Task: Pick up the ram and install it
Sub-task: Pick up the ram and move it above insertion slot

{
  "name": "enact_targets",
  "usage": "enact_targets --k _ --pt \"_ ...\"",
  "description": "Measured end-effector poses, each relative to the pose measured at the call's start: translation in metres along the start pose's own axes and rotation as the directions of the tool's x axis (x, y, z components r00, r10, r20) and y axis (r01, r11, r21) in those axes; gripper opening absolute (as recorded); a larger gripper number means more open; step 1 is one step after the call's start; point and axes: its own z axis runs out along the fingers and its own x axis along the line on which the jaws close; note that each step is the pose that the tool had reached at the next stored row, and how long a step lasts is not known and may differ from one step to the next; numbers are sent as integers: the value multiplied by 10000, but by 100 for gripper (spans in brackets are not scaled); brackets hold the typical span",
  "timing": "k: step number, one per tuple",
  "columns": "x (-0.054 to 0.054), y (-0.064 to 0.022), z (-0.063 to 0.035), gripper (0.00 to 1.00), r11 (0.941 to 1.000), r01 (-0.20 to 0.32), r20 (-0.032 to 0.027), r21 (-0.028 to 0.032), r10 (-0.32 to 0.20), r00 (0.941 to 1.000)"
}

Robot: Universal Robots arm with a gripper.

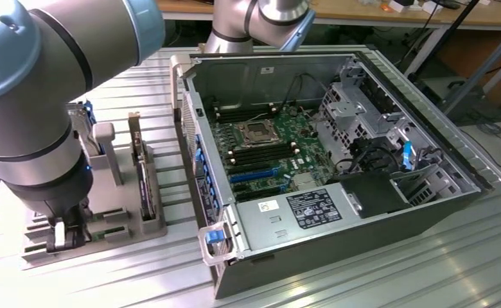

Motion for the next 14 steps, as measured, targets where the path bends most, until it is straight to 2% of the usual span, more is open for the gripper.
enact_targets --k 6,12,14 --pt "10 28 153 42 9969 788 -25 -20 -788 9969" --pt "10 25 287 42 9958 918 -28 -22 -918 9958" --pt "10 26 287 42 9958 919 -31 -25 -919 9958"
